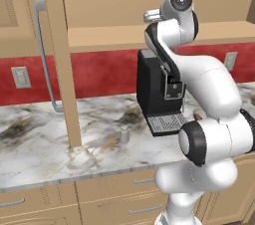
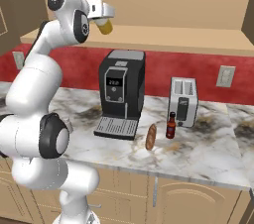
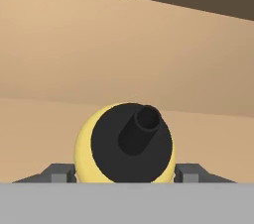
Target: There are various items on the counter. Only move the condiments/shakers into the cabinet.
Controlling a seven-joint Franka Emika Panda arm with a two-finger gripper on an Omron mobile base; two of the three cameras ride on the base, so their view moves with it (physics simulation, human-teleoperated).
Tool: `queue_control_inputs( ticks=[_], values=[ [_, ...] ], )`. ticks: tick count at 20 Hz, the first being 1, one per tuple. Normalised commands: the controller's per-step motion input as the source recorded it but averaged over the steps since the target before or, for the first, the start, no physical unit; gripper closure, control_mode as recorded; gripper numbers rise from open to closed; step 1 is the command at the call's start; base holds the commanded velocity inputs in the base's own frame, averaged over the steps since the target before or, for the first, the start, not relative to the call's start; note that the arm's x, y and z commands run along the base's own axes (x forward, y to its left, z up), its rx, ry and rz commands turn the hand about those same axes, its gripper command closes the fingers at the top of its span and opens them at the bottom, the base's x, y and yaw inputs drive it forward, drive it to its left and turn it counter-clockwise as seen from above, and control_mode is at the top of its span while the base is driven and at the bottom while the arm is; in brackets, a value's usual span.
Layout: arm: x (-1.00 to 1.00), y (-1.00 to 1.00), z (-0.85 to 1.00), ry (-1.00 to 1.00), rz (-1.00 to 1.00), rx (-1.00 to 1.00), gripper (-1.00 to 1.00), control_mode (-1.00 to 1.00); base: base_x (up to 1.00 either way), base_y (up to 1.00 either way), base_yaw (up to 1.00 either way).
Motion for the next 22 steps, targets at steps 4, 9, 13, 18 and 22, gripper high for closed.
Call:
queue_control_inputs(
  ticks=[4,9,13,18,22],
  values=[
    [0.0,0.0,0.0,0.0,0.0,0.0,1.0,-1.0,0.0,0.0,0.0],
    [0.03,0.0,0.0,0.0,0.0,0.0,1.0,-1.0,0.0,0.0,0.0],
    [-0.44,-0.02,0.31,-0.02,-0.02,0.04,1.0,-1.0,0.0,0.0,0.0],
    [0.0,0.0,0.0,0.0,0.0,0.0,1.0,-1.0,0.0,0.0,0.0],
    [0.01,0.0,0.0,0.0,0.0,0.0,1.0,-1.0,0.0,0.0,0.0]
  ],
)
